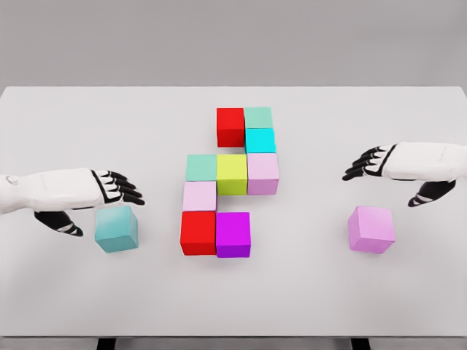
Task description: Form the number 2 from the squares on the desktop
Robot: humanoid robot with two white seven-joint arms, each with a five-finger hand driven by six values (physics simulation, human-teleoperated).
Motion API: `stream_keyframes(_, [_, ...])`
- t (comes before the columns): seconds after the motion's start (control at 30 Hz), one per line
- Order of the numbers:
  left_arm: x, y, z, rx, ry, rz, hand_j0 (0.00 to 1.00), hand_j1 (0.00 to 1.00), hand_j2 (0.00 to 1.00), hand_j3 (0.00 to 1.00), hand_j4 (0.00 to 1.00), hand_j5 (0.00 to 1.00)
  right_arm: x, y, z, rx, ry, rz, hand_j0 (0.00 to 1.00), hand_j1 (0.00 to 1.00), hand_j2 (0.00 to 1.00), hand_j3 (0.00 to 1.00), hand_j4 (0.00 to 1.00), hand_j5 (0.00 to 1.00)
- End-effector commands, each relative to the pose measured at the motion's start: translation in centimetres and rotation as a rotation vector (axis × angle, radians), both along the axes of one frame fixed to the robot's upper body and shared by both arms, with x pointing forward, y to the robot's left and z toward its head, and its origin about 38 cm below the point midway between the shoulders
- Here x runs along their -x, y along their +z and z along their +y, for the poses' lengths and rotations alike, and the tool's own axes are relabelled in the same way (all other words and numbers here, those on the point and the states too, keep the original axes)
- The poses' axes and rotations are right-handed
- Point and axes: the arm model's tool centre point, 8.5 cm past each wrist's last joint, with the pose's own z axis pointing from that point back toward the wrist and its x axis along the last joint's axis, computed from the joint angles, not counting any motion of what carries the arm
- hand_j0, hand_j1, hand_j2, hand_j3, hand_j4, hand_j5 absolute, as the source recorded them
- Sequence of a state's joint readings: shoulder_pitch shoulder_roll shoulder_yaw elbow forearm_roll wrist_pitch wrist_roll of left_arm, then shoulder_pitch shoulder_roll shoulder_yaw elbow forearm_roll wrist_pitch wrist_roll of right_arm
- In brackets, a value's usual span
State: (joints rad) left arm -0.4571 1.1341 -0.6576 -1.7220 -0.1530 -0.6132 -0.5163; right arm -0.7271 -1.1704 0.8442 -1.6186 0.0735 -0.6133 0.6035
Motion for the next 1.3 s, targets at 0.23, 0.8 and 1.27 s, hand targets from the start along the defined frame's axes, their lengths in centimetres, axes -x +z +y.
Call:
stream_keyframes(0.23, [-1.0,-0.8,1.9,-0.006,0.073,0.000,1.00,1.00,1.00,1.00,1.00,1.00,-0.5,-0.9,-1.8,0.008,-0.062,0.029,1.00,1.00,1.00,1.00,1.00,1.00])
stream_keyframes(0.8, [-1.1,-1.9,0.7,0.027,0.060,-0.031,1.00,1.00,1.00,1.00,1.00,1.00,1.1,-3.7,0.4,0.111,0.044,0.069,1.00,1.00,1.00,1.00,1.00,1.00])
stream_keyframes(1.27, [0.5,-1.6,0.9,-0.011,0.028,-0.020,1.00,1.00,1.00,1.00,1.00,1.00,1.4,-5.0,2.7,0.167,0.125,0.038,1.00,1.00,1.00,1.00,1.00,1.00])
